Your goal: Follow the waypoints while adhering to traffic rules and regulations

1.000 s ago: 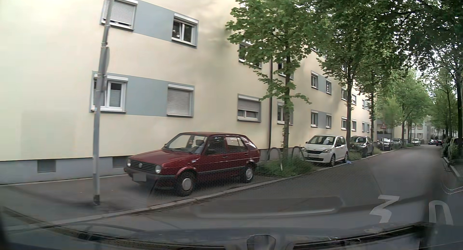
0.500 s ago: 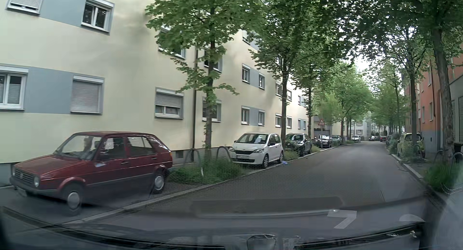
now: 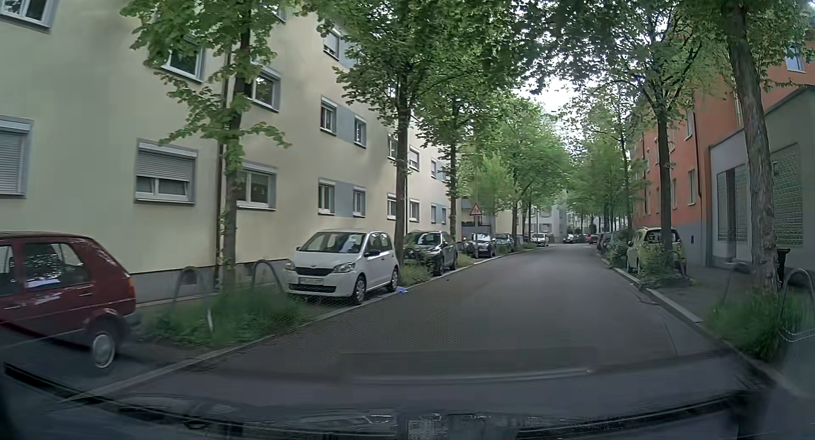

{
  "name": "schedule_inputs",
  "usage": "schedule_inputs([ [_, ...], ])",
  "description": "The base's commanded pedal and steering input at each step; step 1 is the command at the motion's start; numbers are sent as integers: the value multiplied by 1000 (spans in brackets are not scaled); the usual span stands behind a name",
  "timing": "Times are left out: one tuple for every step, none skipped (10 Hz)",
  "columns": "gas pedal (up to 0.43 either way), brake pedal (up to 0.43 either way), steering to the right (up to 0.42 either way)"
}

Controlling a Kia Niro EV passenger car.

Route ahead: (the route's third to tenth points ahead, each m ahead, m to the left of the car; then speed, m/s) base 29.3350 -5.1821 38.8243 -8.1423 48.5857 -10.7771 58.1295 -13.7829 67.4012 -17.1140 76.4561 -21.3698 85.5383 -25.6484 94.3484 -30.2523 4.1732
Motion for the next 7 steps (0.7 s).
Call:
schedule_inputs([
  [87,0,255],
  [87,0,227],
  [87,0,206],
  [87,0,187],
  [87,0,176],
  [87,0,176],
  [87,0,175],
])
